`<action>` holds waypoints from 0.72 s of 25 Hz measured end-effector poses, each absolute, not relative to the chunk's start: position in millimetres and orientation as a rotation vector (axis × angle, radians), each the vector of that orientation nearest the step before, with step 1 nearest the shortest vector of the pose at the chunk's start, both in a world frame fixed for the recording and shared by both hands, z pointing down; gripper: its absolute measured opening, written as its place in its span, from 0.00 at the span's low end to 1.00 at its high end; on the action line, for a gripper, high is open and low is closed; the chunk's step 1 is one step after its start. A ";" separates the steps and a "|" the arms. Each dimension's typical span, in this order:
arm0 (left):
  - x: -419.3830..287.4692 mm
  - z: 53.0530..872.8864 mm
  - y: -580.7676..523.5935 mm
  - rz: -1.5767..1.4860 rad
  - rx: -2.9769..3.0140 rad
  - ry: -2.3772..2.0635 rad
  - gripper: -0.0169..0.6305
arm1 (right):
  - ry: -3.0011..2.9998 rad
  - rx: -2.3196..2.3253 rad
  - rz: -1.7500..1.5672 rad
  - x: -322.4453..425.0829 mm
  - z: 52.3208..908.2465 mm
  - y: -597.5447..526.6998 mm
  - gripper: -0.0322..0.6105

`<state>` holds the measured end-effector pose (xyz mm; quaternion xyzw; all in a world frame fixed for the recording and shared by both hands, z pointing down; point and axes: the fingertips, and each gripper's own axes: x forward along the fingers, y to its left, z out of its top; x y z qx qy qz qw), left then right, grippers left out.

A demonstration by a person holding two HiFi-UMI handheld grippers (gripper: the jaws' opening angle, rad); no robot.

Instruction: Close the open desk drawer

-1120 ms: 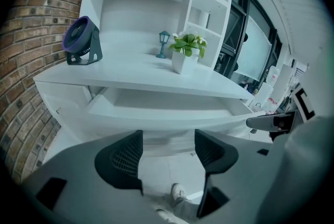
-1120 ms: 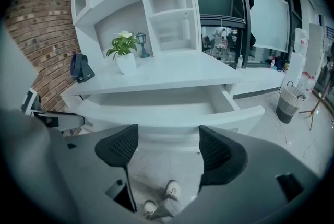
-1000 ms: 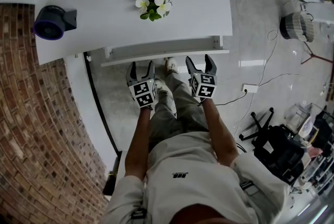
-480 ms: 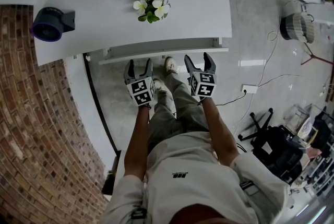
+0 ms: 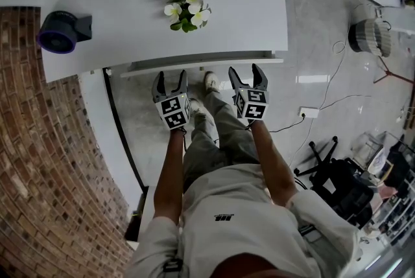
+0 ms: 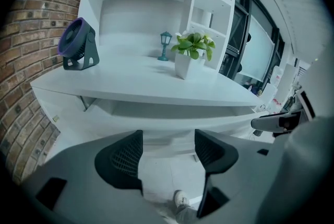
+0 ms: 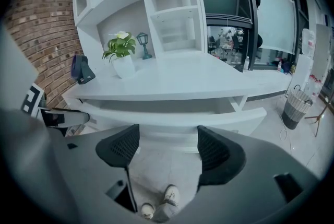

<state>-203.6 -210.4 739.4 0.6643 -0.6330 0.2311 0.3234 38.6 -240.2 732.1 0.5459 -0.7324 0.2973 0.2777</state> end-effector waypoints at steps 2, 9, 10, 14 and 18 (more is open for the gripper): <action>-204.1 739.4 -213.4 0.605 1.742 -1.667 0.53 | -1.967 1.464 0.797 38.6 732.1 -243.1 0.59; -205.2 739.8 -223.0 0.608 1.744 -1.675 0.53 | -1.974 1.456 0.791 37.7 732.4 -252.3 0.58; -205.3 740.0 -224.2 0.610 1.745 -1.675 0.53 | -1.975 1.454 0.789 37.4 732.3 -253.5 0.58; -205.8 740.2 -228.5 0.615 1.752 -1.674 0.53 | -1.978 1.452 0.782 36.9 731.8 -257.9 0.58; -206.1 741.0 -233.6 0.622 1.764 -1.673 0.52 | -1.983 1.447 0.771 36.4 732.7 -262.6 0.58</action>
